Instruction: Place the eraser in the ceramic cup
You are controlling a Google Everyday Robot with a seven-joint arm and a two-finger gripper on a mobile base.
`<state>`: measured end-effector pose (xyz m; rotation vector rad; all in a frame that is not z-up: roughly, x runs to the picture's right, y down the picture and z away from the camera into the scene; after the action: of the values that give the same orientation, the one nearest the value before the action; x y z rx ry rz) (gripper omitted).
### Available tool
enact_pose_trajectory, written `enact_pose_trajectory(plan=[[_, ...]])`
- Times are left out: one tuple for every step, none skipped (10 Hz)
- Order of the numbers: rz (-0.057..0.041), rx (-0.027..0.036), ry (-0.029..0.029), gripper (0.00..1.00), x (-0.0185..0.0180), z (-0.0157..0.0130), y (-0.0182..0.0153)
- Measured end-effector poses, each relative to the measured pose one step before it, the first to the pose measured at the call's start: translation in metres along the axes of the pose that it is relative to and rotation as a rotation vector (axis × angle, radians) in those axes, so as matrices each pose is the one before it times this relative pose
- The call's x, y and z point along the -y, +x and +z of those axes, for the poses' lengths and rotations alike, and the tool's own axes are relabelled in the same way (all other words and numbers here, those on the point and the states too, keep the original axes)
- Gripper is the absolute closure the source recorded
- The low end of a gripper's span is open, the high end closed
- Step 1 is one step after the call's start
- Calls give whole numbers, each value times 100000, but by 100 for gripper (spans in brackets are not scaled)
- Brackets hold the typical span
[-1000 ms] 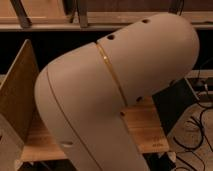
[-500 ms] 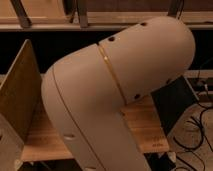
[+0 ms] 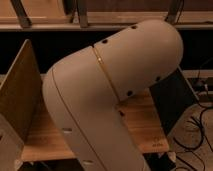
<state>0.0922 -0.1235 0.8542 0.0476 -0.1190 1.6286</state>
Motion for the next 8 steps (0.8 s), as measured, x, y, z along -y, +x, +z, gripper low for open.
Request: enact_pose_trajectory(plan=[[61,26,41,93,43,-9,-13],[-45,-2,-59,82,-65,10,-3],[16,-6,32,74,25,-4,5],[18,-11,38,65,31,-1,8],[33,9,-6,53,-3,-2,-5],[15,28,17,44,16,-7,-15],[9,4,36,34,22,-4,-2],[12,3,11,24,13,-2,-1]])
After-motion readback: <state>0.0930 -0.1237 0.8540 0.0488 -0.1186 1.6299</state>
